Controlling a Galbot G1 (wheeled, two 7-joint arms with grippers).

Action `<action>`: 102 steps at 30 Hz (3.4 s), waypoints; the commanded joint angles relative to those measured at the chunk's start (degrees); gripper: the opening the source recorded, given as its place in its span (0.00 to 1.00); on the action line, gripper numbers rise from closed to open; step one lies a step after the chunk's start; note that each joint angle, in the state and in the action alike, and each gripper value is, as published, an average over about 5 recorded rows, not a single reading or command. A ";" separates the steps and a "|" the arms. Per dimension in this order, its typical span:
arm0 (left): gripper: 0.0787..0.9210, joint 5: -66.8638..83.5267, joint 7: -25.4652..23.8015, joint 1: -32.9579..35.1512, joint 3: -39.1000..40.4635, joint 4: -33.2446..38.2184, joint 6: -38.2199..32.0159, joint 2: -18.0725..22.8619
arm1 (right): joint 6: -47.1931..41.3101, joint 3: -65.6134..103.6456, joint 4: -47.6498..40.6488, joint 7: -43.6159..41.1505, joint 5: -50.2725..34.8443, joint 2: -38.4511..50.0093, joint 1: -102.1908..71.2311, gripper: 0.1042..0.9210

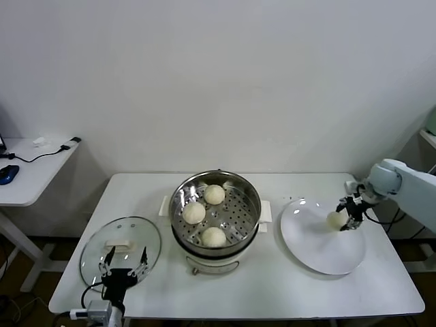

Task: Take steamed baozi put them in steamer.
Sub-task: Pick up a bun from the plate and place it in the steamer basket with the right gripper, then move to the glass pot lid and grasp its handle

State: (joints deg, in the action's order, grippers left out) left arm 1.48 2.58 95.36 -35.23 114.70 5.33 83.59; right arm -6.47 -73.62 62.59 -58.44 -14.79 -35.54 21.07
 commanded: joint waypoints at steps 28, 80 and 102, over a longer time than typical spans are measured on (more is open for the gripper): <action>0.88 0.27 0.09 -0.11 0.61 0.10 0.01 -0.15 | -21.76 -23.33 27.02 20.14 -36.69 -26.70 24.74 0.68; 0.88 2.54 4.87 -0.97 -0.33 1.08 -0.70 -1.66 | -7.95 47.28 23.27 56.11 -33.81 1.79 -22.61 0.88; 0.88 -8.89 10.21 -3.04 -2.44 -3.77 -8.75 -4.34 | 16.96 115.01 34.02 55.19 -19.48 -19.20 -102.04 0.88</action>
State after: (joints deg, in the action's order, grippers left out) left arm 0.46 8.59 92.96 -37.03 113.64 0.44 79.67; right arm 0.82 11.89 92.56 -3.69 -39.33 -42.10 -45.75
